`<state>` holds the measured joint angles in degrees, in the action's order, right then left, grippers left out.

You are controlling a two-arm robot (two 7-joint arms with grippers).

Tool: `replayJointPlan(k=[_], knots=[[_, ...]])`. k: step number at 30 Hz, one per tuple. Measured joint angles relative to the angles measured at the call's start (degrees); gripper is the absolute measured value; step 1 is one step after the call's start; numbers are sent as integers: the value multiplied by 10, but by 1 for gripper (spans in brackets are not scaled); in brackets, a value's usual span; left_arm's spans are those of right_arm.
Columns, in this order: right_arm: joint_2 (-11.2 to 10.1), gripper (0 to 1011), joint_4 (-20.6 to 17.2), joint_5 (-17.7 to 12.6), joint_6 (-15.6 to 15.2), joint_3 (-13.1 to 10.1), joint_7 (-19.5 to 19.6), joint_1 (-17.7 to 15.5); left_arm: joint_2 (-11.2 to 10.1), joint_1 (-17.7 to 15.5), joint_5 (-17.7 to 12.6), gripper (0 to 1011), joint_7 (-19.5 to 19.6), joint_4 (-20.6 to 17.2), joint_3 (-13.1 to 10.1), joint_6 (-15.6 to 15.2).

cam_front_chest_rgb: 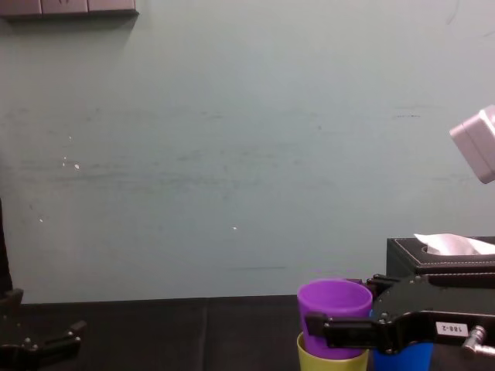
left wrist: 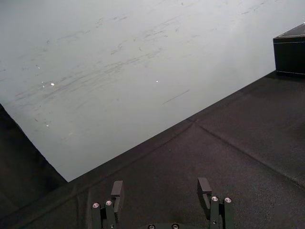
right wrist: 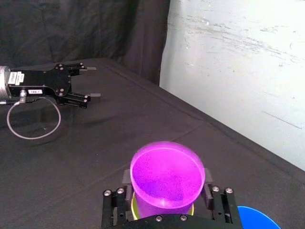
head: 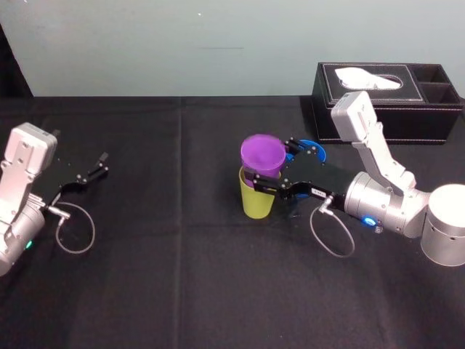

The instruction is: Stack the three plastic cups sequentially using one hand.

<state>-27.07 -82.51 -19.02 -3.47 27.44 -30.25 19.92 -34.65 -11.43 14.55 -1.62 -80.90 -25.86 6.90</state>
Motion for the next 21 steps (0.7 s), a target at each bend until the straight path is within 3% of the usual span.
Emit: replayJointPlan(k=[6,13,21], knots=[[0,989,0,0,0,0,0,0,0,0,0,1011,0,0,0,0],[-1,1003,-2,-1,0,-1,1,-2,0,0,0,1011,0,0,0,0],[-31,1003,-70,-16,10,-45,26,-56,0,0,0,1011,0,0,0,0]])
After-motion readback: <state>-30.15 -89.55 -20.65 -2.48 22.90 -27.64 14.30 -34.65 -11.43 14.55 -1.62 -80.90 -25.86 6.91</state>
